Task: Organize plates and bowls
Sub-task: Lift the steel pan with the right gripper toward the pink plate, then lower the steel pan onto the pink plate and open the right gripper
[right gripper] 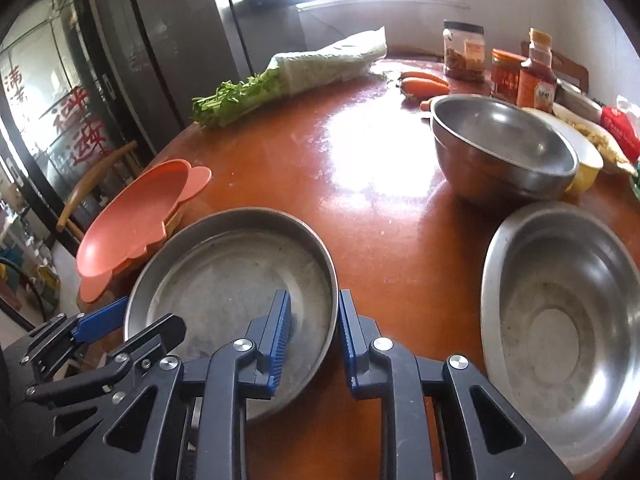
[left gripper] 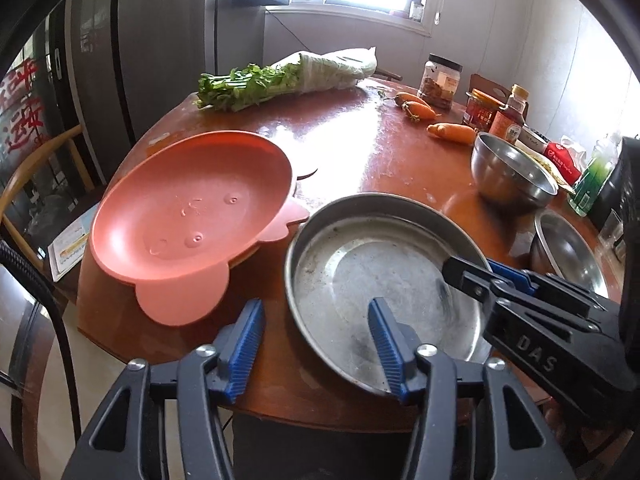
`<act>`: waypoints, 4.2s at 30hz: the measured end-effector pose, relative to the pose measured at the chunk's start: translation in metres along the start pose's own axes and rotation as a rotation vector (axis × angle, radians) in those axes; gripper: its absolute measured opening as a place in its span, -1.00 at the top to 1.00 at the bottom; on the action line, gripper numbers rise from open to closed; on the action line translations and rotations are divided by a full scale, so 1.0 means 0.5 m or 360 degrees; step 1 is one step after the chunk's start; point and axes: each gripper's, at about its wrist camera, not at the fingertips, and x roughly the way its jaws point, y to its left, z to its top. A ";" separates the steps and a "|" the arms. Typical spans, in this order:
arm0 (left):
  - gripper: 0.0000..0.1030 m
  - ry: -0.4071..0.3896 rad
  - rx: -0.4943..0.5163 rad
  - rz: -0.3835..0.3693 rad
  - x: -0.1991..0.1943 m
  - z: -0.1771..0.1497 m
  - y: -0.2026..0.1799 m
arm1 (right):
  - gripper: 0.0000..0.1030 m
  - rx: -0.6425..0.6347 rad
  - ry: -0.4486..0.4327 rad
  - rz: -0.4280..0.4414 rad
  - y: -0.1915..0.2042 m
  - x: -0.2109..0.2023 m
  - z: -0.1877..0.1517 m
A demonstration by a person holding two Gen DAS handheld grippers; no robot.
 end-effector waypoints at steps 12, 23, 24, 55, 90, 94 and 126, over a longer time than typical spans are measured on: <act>0.11 -0.0038 0.0009 0.0004 -0.032 0.005 -0.010 | 0.75 -0.0032 -0.0032 0.0054 0.001 -0.034 0.001; 0.11 -0.0095 0.0057 0.0007 -0.069 0.005 -0.043 | 0.74 0.0016 -0.0067 0.0093 -0.022 -0.087 -0.013; 0.11 -0.0103 0.0067 0.0014 -0.073 0.006 -0.047 | 0.74 0.0018 -0.0074 0.0096 -0.023 -0.092 -0.012; 0.11 -0.0281 -0.0117 0.0156 -0.122 0.115 0.121 | 0.74 -0.0185 -0.0198 0.0230 0.161 -0.062 0.139; 0.11 -0.0106 -0.0210 0.0228 -0.003 0.137 0.238 | 0.74 -0.0265 -0.0011 0.0218 0.237 0.122 0.172; 0.11 -0.0101 -0.0204 0.0227 -0.001 0.136 0.237 | 0.74 -0.0259 0.0006 0.0217 0.236 0.127 0.168; 0.01 -0.0121 -0.0174 0.0294 -0.017 0.130 0.229 | 0.50 -0.0248 0.0014 0.0234 0.231 0.114 0.158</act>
